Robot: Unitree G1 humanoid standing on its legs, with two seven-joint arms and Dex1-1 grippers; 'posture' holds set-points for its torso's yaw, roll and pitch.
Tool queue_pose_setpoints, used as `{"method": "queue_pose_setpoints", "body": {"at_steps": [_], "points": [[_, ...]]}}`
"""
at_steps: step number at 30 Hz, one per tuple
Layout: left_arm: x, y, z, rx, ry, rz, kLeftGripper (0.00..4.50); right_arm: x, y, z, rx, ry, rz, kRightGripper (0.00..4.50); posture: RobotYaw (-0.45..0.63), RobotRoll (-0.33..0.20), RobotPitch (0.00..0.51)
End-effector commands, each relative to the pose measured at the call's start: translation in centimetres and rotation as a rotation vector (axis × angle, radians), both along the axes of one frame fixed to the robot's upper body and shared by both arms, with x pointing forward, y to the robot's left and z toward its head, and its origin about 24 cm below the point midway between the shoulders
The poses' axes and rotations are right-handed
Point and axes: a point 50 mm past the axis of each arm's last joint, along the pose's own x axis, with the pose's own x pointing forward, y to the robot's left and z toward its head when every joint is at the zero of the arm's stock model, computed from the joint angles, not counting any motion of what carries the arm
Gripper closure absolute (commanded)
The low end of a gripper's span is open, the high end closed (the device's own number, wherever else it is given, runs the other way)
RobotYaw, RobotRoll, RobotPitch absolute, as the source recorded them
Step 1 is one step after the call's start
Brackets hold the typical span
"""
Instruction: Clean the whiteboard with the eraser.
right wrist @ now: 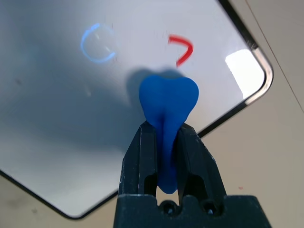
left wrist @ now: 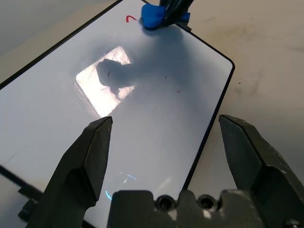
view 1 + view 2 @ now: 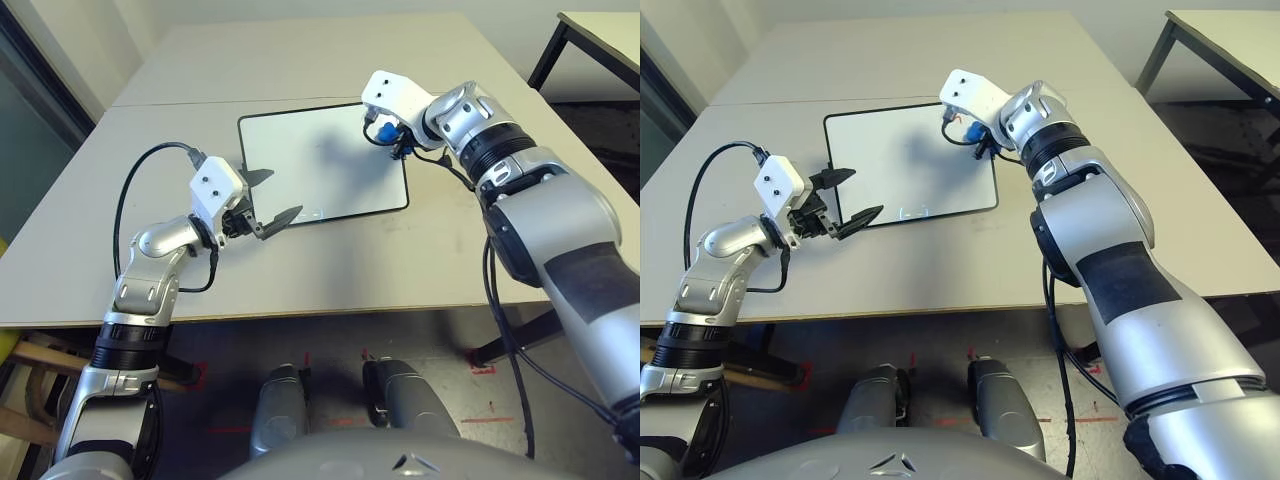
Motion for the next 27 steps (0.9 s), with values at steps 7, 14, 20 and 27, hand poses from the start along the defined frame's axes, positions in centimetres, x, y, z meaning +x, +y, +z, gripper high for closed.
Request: {"method": "queue_pose_setpoints", "body": {"at_steps": [7, 14, 20, 27], "points": [[-0.3, -0.7, 0.1, 0.000, 0.001, -0.015, 0.00, 0.3, 1.1, 0.9, 0.097, -0.078, -0.091, 4.16, 0.01, 0.000, 0.073], [-0.5, -0.6, 0.2, -0.002, -0.001, -0.010, 0.00, 0.1, 1.7, 0.9, 0.089, -0.068, -0.071, 4.16, 0.02, 0.000, 0.073], [-0.5, -0.7, 0.2, -0.004, 0.001, -0.007, 0.00, 0.1, 1.1, 0.7, 0.055, -0.052, -0.055, 4.16, 0.01, 0.000, 0.070], [-0.1, -1.2, 0.2, -0.008, -0.002, -0.024, 0.00, 0.3, 1.5, 1.8, 0.105, -0.098, -0.076, 4.16, 0.00, 0.000, 0.063]]}}
